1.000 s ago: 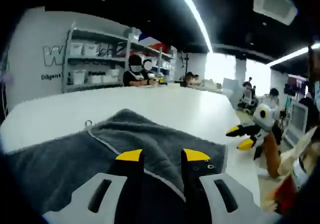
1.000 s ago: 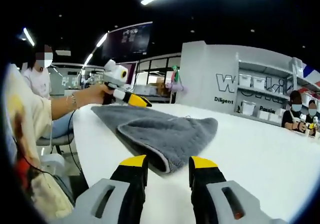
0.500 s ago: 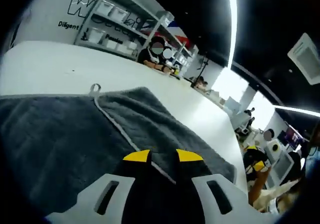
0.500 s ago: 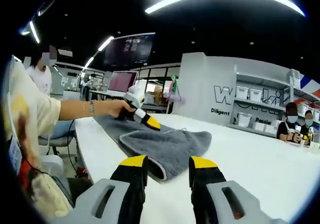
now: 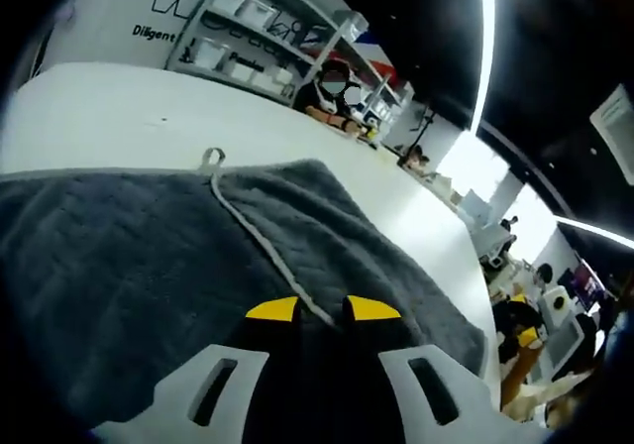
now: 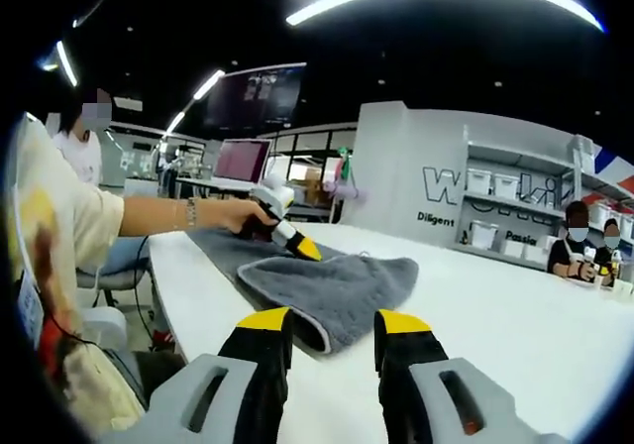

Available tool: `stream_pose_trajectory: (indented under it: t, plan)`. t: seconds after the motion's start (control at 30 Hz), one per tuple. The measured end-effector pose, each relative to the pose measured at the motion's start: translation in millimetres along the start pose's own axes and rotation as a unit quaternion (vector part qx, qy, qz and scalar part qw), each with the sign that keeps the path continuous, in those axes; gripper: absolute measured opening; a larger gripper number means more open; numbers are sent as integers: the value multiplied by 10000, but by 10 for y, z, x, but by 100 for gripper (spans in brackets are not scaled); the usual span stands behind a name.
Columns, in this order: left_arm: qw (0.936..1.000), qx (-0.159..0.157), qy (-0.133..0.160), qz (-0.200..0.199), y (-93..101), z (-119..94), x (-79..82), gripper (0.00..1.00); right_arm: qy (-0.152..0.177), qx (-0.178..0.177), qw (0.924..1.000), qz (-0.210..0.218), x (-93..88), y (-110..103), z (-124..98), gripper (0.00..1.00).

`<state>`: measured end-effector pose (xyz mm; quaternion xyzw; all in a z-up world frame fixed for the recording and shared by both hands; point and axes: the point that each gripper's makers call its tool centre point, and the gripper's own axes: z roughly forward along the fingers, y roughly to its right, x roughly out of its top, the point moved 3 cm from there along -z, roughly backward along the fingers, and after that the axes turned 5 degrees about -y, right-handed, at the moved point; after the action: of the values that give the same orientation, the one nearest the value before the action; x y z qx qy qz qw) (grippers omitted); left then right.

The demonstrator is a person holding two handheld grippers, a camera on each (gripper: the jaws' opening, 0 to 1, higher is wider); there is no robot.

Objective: Fold the towel on the table until its edges align and the towel forms a compact rectangular stack.

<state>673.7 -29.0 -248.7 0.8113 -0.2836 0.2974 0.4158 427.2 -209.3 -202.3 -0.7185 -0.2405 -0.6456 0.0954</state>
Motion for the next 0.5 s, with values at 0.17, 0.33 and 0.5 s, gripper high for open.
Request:
stream_pose_trajectory:
  t: [0.17,0.33,0.5]
  plan:
    - [10000,41,-56,29,-26,10,42,16,-11,-34,10000,6,1,13,-12,31]
    - [9998,122,-108,77,-31,33,28,10,-23,-56,10000,0,1,17,-24,31]
    - [9996,255,-81,132,-75,30,3,3,-87,-78,9999,-57,-11,13,-14,31]
